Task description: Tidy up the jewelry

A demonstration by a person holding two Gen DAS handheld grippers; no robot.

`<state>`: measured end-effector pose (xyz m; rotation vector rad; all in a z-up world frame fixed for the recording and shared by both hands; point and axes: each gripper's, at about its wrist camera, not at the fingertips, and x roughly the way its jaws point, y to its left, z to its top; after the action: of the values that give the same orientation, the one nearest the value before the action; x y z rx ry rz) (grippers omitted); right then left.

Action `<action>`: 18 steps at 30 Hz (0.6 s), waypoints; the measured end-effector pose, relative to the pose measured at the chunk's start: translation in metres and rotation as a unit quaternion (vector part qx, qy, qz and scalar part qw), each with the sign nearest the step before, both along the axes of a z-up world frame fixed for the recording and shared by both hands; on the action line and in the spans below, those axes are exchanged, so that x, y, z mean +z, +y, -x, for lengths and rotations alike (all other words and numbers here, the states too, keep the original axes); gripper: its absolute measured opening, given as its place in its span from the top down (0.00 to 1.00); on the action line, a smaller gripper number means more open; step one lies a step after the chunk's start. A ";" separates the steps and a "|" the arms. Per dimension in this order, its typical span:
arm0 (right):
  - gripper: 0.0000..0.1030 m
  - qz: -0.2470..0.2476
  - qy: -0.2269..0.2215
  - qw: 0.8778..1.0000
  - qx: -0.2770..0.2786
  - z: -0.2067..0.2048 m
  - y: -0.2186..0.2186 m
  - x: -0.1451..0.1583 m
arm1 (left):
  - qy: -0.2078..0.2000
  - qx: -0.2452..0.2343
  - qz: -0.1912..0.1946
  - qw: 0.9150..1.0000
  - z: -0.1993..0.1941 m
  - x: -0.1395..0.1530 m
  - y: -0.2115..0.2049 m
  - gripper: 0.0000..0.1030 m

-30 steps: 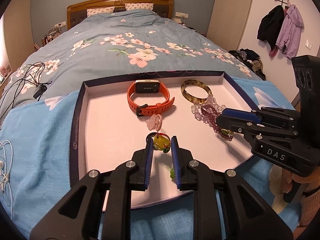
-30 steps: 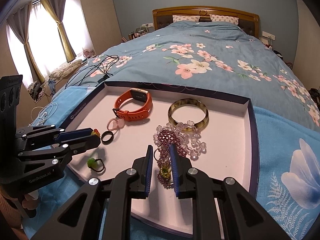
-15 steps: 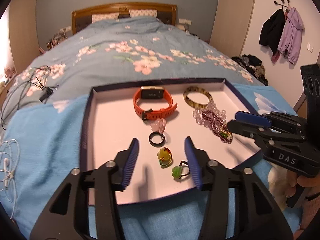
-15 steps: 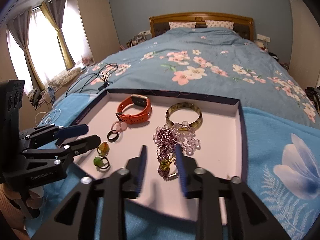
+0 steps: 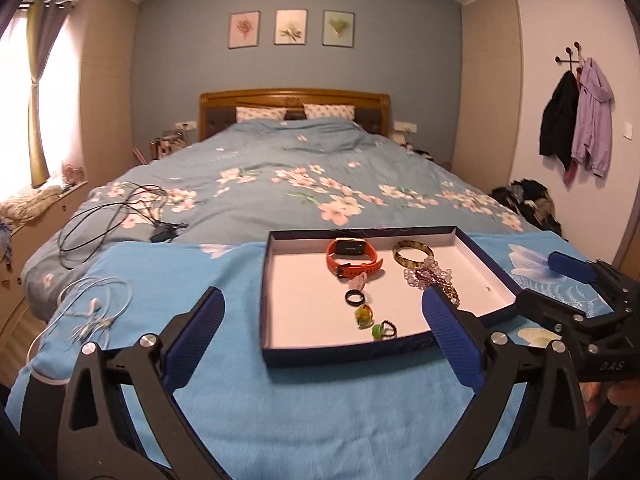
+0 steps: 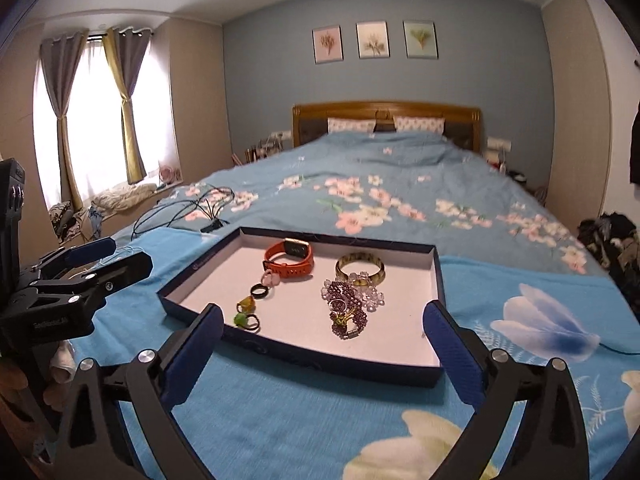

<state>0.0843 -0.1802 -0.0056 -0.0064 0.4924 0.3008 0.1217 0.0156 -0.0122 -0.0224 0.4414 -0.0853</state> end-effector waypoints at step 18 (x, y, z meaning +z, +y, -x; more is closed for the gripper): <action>0.06 -0.006 -0.062 0.998 -0.028 0.057 -0.002 0.003 | -0.090 0.029 -0.023 0.995 0.083 0.012 -0.015 0.06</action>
<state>0.0276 -0.1821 -0.0023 -0.0006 0.3671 0.2471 0.0384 0.0011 -0.0004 0.0171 0.2615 -0.0208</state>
